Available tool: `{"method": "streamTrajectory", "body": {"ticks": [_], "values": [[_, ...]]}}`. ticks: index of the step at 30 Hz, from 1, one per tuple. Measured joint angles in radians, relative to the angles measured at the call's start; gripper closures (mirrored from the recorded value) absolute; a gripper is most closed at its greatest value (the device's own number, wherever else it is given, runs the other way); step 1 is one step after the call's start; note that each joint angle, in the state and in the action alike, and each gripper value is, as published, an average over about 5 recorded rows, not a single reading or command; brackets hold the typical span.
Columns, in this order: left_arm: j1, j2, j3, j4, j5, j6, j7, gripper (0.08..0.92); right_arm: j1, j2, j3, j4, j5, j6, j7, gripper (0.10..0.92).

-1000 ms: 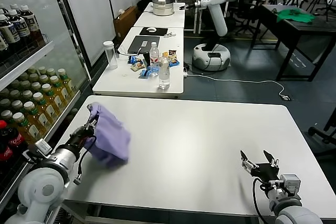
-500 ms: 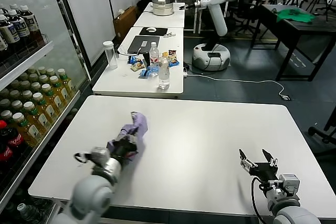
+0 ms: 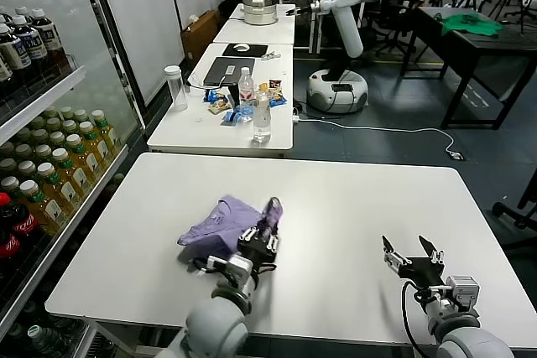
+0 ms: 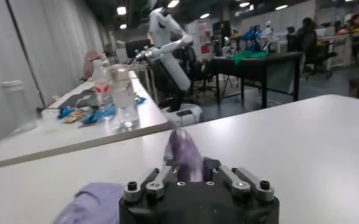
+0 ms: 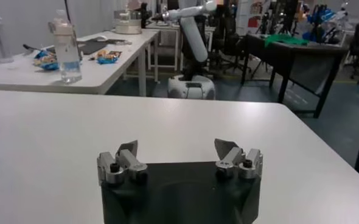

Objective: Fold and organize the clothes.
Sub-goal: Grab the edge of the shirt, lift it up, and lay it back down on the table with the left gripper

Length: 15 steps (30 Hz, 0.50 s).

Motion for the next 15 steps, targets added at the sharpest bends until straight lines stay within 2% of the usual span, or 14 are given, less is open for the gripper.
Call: {"method": "streamTrajectory", "body": {"ticks": [8, 12, 15], "values": [[0.114, -0.029, -0.004, -0.093, 0.029, -0.042, 0.015, 0.361, 0.022, 0.009, -0.027, 0.004, -0.002, 0.002, 0.005, 0.203], [0.195, -0.034, -0.049, -0.138, 0.050, -0.063, 0.009, 0.244, 0.040, 0.024, -0.069, -0.001, -0.009, 0.009, 0.017, 0.203], [0.251, -0.029, -0.099, -0.167, 0.055, -0.078, -0.002, 0.191, 0.059, 0.042, -0.122, -0.012, -0.015, 0.016, 0.031, 0.203]]}}
